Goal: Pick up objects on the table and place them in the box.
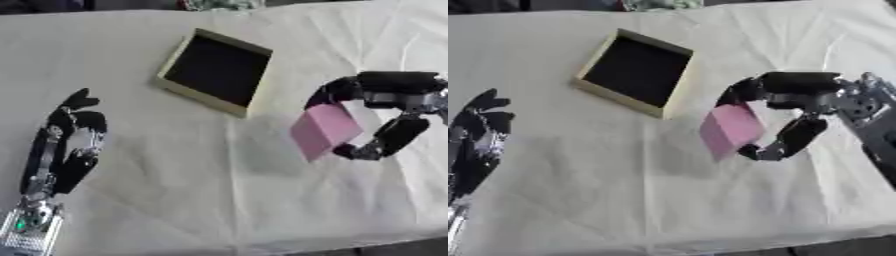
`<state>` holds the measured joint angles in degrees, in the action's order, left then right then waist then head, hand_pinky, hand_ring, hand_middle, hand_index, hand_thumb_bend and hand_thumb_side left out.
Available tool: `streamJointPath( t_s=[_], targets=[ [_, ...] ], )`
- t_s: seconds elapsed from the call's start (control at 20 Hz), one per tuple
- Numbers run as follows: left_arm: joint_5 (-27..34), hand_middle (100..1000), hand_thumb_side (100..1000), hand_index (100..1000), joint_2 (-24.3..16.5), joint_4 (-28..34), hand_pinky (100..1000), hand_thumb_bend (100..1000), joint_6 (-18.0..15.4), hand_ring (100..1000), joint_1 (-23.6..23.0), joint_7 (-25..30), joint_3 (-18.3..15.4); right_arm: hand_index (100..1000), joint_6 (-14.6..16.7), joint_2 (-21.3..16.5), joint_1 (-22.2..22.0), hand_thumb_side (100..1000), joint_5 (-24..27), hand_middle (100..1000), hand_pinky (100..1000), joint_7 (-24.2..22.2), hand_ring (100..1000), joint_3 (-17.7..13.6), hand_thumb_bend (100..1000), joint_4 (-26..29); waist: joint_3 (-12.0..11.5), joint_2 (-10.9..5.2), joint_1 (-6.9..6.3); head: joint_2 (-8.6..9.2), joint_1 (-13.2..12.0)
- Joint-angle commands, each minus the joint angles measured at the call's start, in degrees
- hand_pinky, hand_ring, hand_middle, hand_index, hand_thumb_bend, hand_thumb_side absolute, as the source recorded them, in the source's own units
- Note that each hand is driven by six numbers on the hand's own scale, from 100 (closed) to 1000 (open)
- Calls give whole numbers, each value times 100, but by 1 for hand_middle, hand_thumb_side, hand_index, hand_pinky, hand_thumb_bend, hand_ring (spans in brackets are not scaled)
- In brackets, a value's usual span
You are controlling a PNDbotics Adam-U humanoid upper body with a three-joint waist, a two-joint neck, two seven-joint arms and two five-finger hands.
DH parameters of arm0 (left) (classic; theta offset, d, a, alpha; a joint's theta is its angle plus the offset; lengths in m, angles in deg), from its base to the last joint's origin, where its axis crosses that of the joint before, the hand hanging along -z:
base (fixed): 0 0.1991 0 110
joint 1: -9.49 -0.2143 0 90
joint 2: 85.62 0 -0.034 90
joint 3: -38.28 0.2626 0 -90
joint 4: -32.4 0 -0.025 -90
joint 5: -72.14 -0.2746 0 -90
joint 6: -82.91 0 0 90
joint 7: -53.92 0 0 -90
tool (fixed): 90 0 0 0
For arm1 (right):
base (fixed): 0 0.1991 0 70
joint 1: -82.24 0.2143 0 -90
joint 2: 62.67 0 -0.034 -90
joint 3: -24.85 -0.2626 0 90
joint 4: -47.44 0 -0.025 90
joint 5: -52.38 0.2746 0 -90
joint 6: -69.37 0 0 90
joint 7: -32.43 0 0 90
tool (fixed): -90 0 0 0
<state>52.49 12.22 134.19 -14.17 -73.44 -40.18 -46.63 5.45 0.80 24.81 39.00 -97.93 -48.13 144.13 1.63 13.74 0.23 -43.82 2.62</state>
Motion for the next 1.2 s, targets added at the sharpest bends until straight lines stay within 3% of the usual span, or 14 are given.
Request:
streamJointPath(
  t_s=[0.05, 0.25, 0.45, 0.8, 1.2],
  targets=[
    [21, 769, 724, 942, -97, 80, 747, 198, -9, 729, 57, 10, 3, 529, 1030, -391, 282, 300, 44, 831, 900, -981, 871, -202, 216, 101, -42, -89, 18, -30, 8],
    [47, 768, 723, 941, -102, 85, 746, 198, -8, 728, 95, 22, 37, 534, 989, -514, 689, 288, -86, 836, 907, -893, 873, -329, 231, -203, -180, -70, 31, -21, 77],
    [69, 768, 722, 941, -100, 97, 747, 199, -18, 727, 136, 60, 83, 545, 847, -323, 1165, 276, -327, 839, 911, -882, 875, -444, 235, -735, -315, -60, 32, 22, 135],
    [111, 768, 722, 941, -77, 106, 748, 199, -48, 727, 222, 155, 178, 547, 333, 458, 1866, 255, -908, 834, 910, -1150, 872, -759, 206, -1700, -540, -57, 36, 46, 288],
    [149, 768, 722, 941, -64, 125, 749, 200, -69, 727, 260, 264, 263, 553, -320, 1272, 2272, 250, -1597, 811, 892, -1030, 855, -1290, 164, -2820, -788, -71, 6, 87, 488]
  ],
)
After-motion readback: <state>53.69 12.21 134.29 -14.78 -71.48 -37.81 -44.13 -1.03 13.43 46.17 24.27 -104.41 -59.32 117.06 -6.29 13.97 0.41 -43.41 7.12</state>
